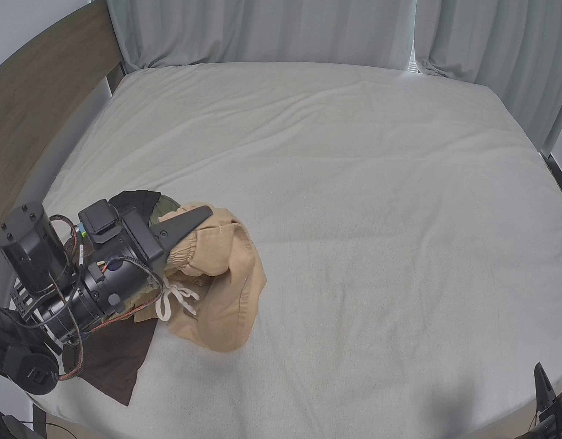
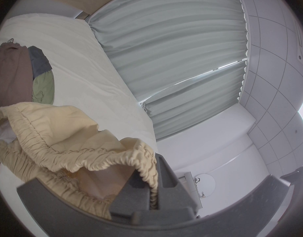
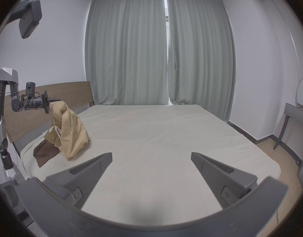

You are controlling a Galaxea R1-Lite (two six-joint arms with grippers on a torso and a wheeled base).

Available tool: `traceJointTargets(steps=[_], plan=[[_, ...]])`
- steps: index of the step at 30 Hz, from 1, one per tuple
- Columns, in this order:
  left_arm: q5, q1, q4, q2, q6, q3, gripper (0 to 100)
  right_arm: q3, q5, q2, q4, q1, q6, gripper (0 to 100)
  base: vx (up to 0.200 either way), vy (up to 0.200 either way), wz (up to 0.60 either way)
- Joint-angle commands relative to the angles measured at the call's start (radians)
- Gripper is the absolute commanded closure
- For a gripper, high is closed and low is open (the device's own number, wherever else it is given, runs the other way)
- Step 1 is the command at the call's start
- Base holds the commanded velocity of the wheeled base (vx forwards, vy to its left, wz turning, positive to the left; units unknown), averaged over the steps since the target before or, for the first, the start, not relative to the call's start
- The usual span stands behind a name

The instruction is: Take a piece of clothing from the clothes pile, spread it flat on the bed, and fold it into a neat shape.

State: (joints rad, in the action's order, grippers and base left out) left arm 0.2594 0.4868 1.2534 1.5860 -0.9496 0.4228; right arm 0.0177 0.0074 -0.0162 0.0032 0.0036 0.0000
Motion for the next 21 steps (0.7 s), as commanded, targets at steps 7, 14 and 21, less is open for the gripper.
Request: traceJointTargets(steps=[7,14,21], plan=[[-0.003,0.142,0.0,0.046,-0.037,0.06,100,-0.016,0.0,0.015,0.0,0.001,0.0,0,0.0,0.0,0.0],[-0.006,0.222,0.0,0.132,-0.055,0.136,100,-0.016,0.0,0.015,0.0,0.001,0.0,0,0.0,0.0,0.0],[-0.037,0.282,0.004,0.247,-0.06,0.243,100,-0.016,0.0,0.015,0.0,0.001,0.0,0,0.0,0.0,0.0]])
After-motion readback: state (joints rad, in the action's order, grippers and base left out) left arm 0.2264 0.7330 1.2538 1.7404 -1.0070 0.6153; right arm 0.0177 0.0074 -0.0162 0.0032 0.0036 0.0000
